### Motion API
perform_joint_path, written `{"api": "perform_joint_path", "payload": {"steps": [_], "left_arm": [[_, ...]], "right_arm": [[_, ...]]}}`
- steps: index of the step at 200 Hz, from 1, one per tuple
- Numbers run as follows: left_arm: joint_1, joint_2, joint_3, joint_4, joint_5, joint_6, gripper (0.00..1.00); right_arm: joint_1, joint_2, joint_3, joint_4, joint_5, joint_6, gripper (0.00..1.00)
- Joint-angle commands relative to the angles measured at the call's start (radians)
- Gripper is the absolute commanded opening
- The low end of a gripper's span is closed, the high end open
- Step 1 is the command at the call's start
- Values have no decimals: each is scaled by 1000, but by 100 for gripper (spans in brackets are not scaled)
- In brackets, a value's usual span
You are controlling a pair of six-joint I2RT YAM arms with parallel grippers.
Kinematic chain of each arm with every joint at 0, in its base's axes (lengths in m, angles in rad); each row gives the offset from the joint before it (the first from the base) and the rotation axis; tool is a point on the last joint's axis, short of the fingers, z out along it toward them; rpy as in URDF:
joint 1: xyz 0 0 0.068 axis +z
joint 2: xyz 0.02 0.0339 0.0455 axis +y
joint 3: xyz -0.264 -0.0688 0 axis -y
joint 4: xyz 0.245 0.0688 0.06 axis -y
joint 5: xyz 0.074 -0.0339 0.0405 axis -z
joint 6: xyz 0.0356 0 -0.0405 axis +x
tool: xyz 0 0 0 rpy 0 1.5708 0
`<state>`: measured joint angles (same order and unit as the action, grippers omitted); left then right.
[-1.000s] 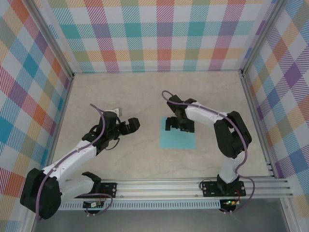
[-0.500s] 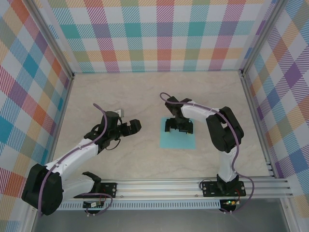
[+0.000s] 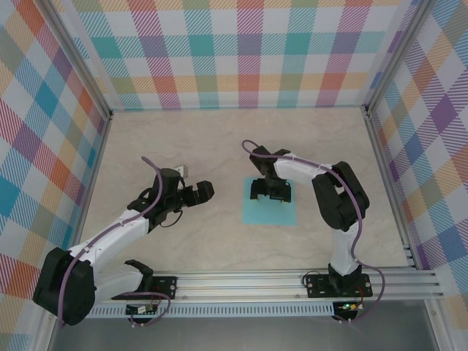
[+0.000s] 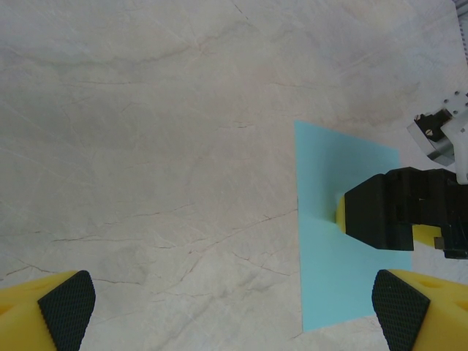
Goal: Fold a paper plane with a square sheet of paper (pick it up from the middle)
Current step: Fold the square sheet of paper in half at the center of the table.
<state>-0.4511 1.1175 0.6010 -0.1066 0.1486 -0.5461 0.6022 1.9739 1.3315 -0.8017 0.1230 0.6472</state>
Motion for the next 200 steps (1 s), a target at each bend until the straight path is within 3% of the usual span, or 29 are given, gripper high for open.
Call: {"api": "perform_joint_path", "payload": {"steps": [1,61,101,159,200], "left_arm": [[-3,0,27,-35,14,12,100],[-4,4,26,-39,11,13,100],[-4,10,32,-38,13,11,100],[-4,10,37,-48,8,12,100],[-4,9,41,-51,3,11,100]], "right_arm": [[6,81,-72,16,-16,18,89],[5,65,-46,9,-23,-17,83],[5,33,-1,-7,-37,-46,73],[5,-20,31,-24,-43,-59,45],[5,-119,12,8,-119,-53,35]]}}
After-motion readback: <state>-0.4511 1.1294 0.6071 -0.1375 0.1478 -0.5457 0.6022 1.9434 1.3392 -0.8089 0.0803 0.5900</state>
